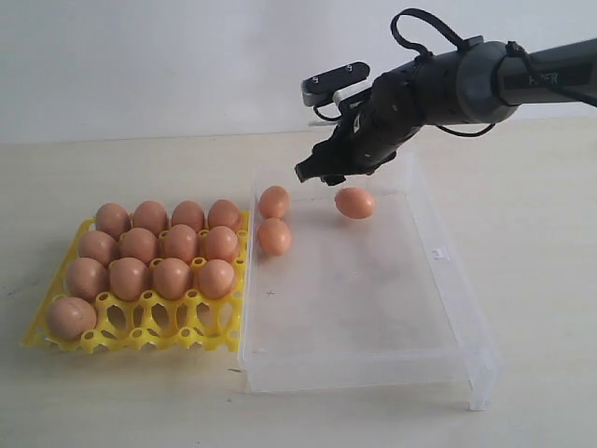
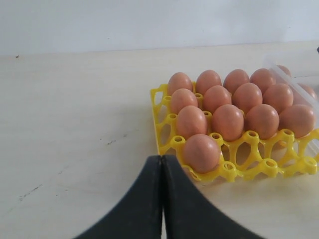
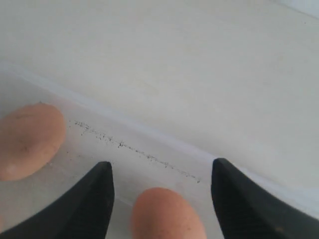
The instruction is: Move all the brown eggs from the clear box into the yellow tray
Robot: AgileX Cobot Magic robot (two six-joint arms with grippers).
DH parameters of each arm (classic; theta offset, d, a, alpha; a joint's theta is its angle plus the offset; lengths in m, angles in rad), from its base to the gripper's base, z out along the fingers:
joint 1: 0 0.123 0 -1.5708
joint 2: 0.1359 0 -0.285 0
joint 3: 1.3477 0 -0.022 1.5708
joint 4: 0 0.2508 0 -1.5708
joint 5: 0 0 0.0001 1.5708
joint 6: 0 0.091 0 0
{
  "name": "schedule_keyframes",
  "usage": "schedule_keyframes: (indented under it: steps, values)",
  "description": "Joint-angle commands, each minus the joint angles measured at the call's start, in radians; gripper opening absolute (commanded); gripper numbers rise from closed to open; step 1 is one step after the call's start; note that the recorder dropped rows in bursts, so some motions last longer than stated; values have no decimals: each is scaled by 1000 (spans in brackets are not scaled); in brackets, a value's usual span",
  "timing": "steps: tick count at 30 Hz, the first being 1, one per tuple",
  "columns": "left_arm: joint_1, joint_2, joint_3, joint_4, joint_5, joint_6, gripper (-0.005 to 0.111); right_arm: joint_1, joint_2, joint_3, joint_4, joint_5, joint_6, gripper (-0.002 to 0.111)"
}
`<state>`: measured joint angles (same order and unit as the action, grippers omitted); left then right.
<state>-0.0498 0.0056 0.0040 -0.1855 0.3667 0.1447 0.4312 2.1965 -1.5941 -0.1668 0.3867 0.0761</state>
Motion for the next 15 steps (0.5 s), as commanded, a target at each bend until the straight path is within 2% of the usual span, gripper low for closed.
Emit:
schedule_keyframes:
  steps: [1, 15]
  values:
    - [1, -6, -4, -1, -10, 1, 0, -6, 25, -8, -9, -15, -25, 56]
    - [1, -6, -4, -1, -10, 1, 0, -6, 63, -8, 58, -36, -25, 56]
